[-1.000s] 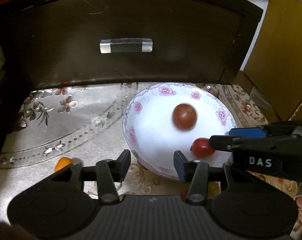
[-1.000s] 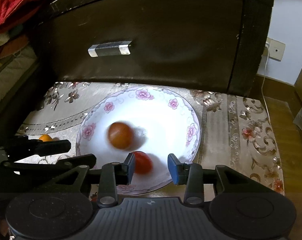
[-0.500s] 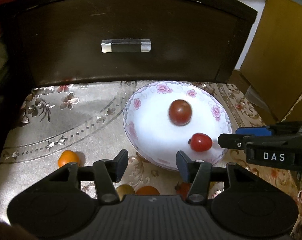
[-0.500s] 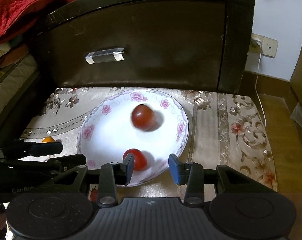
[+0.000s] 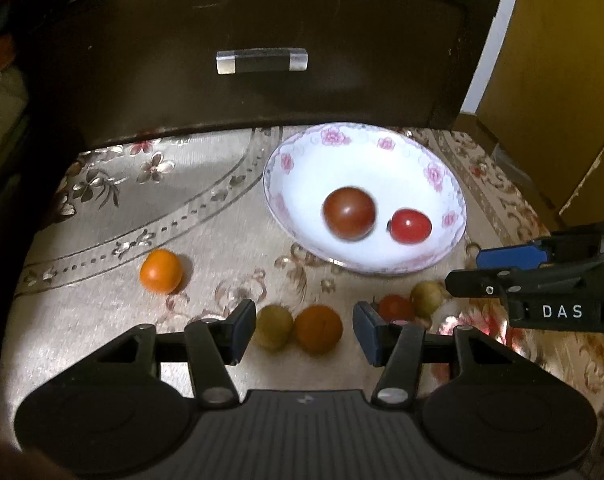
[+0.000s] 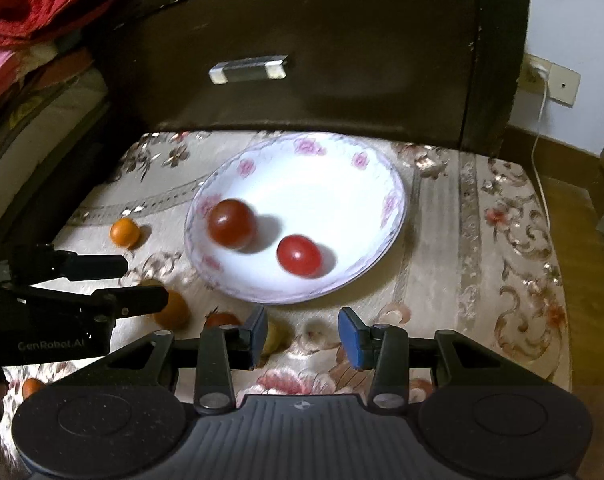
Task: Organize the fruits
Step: 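Withdraw both open grippers from the plate toward the remaining fruits, then grasp the orange tomato with the left gripper while the right grasps the beige round fruit, then lower the orange tomato into the plate with the left gripper while the right releases the beige fruit there, then move both open grippers back from the plate toward the remaining fruits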
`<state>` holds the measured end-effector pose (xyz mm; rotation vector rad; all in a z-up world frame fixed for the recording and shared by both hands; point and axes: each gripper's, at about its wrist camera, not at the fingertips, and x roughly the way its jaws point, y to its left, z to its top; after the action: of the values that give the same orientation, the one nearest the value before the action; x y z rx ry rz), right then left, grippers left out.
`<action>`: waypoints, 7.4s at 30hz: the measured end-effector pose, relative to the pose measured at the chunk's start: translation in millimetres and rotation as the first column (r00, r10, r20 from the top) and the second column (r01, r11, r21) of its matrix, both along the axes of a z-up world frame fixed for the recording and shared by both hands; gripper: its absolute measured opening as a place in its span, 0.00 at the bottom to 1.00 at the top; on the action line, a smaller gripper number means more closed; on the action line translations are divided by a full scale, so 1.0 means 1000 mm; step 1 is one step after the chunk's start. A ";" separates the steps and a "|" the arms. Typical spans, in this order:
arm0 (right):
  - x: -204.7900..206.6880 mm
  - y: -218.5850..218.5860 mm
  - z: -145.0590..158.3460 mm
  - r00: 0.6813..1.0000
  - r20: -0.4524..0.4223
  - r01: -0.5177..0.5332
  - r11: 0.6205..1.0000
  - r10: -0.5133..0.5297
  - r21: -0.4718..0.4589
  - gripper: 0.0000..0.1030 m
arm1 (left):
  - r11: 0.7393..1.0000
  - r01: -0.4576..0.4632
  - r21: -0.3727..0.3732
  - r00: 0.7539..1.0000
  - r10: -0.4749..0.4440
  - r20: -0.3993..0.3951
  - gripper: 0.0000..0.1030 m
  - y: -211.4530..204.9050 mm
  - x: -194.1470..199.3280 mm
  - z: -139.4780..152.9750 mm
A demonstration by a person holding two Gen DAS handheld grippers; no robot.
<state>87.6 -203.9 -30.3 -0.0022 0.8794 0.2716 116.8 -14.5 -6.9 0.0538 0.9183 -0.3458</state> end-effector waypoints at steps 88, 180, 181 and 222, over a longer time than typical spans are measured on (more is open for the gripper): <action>-0.004 0.026 -0.023 0.983 -0.058 -0.181 0.977 0.175 -0.117 0.22 | 0.975 0.205 0.086 0.979 -0.203 -0.031 0.46 -0.031 -0.005 -0.033; 0.071 0.010 0.011 0.993 0.115 0.010 0.997 -0.002 -0.071 0.28 | 1.000 0.028 -0.013 0.996 -0.026 0.084 0.42 -0.025 0.049 -0.002; 0.071 0.009 0.012 0.993 0.119 0.015 0.997 -0.007 -0.071 0.28 | 1.000 0.029 -0.013 0.996 -0.028 0.084 0.43 -0.025 0.048 -0.002; 0.019 0.039 0.012 0.988 0.111 -0.097 0.988 0.110 -0.118 0.29 | 0.996 0.073 0.051 0.994 -0.077 0.082 0.46 -0.017 0.012 0.002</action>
<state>106.6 -164.6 -17.8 -0.1677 0.7779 0.3156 129.1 -31.8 -4.6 0.1460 0.8428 -0.3883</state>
